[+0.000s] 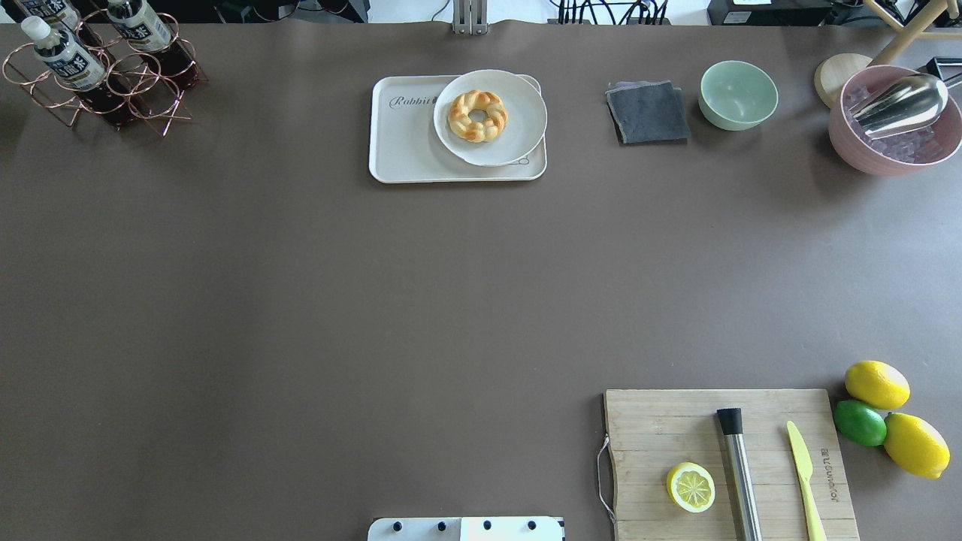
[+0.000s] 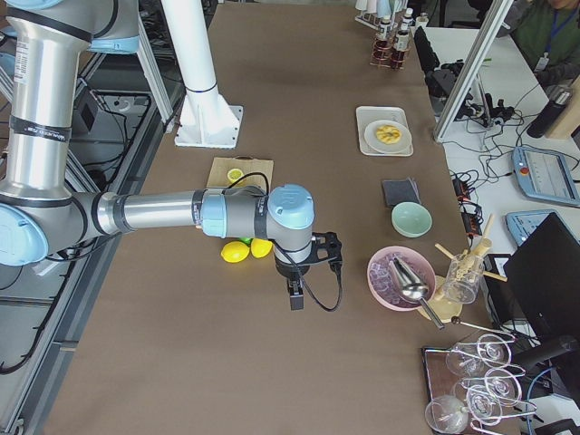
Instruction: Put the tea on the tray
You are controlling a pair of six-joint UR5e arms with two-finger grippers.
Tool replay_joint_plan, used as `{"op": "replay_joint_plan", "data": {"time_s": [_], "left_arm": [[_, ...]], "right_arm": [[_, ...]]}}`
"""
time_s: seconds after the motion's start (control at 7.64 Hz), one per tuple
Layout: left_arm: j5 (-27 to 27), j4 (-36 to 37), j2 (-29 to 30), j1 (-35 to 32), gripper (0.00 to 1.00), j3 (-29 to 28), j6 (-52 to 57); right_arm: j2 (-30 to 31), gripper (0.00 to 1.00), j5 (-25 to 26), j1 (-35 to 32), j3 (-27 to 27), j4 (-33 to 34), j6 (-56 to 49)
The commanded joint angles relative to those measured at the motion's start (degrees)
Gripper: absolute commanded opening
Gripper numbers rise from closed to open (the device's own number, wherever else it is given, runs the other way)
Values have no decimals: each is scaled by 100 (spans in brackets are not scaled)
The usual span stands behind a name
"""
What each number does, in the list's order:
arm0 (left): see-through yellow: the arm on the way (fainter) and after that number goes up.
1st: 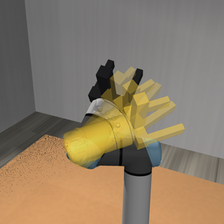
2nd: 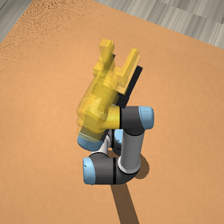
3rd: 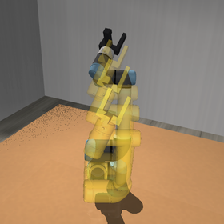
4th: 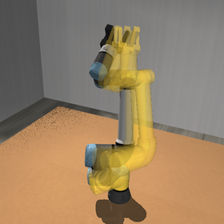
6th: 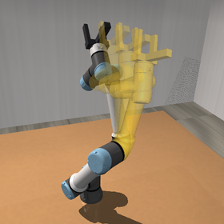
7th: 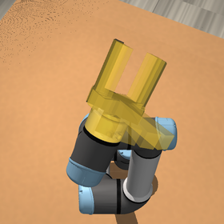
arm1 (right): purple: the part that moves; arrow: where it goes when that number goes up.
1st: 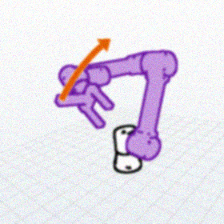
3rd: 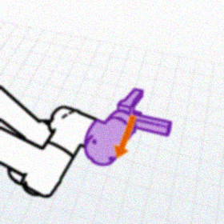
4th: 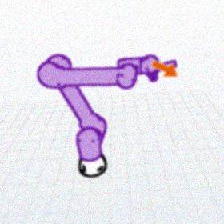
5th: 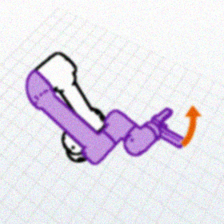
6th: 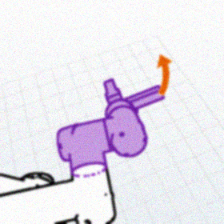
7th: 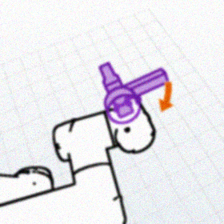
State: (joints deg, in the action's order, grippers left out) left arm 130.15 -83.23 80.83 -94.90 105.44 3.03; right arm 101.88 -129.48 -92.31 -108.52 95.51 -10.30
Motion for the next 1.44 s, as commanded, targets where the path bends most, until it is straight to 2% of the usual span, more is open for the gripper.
{"op": "replay_joint_plan", "data": {"time_s": [0.0,0.26,0.52,0.79,0.92,1.31], "left_arm": [[28,8,12,-2,99,56,-13],[63,-26,-5,-11,99,152,-4],[63,-841,-22,-45,99,100,22],[517,-1123,-128,-37,99,22,511],[555,-1108,-102,-28,99,-136,558],[555,-1423,-50,-37,99,143,506]], "right_arm": [[-45,100,10,-50,-64,-15,63],[-159,100,2,-321,-90,-24,64],[-230,100,-129,-376,-20,-6,72],[-161,100,-130,-429,-20,3,-33],[-160,100,-200,-420,58,11,-7],[-239,100,-218,-420,112,3,-200]]}}
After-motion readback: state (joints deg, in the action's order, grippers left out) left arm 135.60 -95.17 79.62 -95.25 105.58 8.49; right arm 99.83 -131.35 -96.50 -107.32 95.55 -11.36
